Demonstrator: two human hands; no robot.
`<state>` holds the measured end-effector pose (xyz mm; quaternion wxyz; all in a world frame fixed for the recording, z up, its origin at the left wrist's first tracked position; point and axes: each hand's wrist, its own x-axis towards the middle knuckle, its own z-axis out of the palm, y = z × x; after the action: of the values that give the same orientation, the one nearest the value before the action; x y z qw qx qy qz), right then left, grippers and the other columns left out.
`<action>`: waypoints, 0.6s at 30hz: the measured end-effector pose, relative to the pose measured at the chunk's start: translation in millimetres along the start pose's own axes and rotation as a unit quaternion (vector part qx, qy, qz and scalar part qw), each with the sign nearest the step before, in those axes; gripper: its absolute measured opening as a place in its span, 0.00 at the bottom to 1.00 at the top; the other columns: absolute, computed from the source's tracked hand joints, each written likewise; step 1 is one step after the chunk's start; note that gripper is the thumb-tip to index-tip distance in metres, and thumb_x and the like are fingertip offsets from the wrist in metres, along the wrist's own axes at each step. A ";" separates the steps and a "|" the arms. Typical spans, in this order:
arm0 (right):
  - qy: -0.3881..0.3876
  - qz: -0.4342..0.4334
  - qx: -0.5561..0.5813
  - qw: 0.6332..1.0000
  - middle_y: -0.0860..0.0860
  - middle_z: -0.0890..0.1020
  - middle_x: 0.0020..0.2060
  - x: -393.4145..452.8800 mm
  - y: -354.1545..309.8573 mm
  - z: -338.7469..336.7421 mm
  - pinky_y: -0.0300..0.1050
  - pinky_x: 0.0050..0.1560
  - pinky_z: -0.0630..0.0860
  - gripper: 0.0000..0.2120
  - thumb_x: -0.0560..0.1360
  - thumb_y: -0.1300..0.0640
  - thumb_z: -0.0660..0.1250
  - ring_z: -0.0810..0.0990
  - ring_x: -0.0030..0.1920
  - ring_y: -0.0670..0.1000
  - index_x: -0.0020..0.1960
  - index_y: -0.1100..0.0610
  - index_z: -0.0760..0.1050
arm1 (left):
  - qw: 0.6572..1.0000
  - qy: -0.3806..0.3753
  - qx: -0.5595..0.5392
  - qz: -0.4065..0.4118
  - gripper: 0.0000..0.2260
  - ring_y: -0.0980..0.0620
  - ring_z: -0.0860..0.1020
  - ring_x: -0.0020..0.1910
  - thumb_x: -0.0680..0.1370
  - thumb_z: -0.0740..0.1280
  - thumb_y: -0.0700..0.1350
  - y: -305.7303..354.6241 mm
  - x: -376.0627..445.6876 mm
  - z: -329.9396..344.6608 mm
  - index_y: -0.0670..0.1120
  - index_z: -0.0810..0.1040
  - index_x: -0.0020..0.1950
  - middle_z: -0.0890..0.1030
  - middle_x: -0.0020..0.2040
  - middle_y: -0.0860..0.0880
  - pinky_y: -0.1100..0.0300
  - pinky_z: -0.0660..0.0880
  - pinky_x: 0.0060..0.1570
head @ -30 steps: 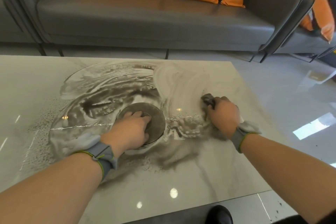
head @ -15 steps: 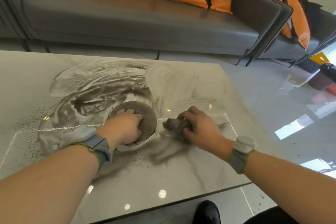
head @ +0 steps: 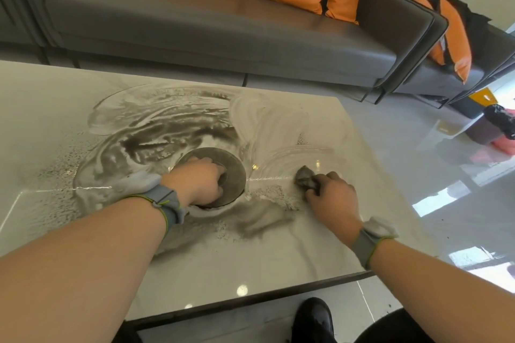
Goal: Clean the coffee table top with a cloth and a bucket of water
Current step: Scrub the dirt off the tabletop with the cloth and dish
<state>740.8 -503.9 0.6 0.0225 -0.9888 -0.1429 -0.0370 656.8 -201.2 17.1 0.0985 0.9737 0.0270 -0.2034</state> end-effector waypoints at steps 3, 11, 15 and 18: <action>-0.005 -0.078 0.020 0.997 0.51 0.77 0.44 -27.9 -40.2 6.2 0.51 0.48 0.73 0.19 0.70 0.45 0.59 0.78 0.45 0.58 0.56 0.50 0.78 | 1.000 -0.008 -0.001 0.003 0.19 0.41 0.71 0.60 0.77 0.61 0.56 -2.1 -0.5 -0.4 0.54 0.72 0.67 0.72 0.60 0.47 0.46 0.72 0.61; -0.032 -0.327 0.047 0.943 0.52 0.78 0.55 -106.6 -85.1 4.9 0.52 0.53 0.73 0.23 0.75 0.43 0.62 0.77 0.51 0.55 0.66 0.52 0.75 | 1.000 -0.021 0.002 0.007 0.20 0.42 0.72 0.60 0.76 0.60 0.58 -7.6 0.5 -3.1 0.55 0.73 0.67 0.73 0.61 0.47 0.47 0.72 0.61; -0.046 -0.330 0.042 0.942 0.51 0.76 0.57 -112.5 -82.9 -7.4 0.51 0.53 0.73 0.22 0.76 0.41 0.62 0.75 0.53 0.54 0.66 0.48 0.75 | 0.999 -0.025 0.001 0.019 0.18 0.44 0.74 0.59 0.79 0.60 0.55 -2.2 -4.7 -7.8 0.53 0.74 0.68 0.75 0.63 0.47 0.54 0.68 0.59; -0.051 -0.284 0.008 0.957 0.49 0.75 0.58 -111.8 -85.7 -11.2 0.53 0.54 0.74 0.25 0.73 0.41 0.62 0.75 0.54 0.54 0.68 0.45 0.72 | 0.999 -0.031 -0.015 0.020 0.14 0.47 0.76 0.52 0.80 0.61 0.52 1.1 -13.0 -13.4 0.51 0.77 0.64 0.78 0.55 0.50 0.56 0.67 0.50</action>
<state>608.7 -453.8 5.8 0.0114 -0.9076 -0.4195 0.0096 650.2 -199.7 34.5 0.1182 0.9657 0.0073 -0.2310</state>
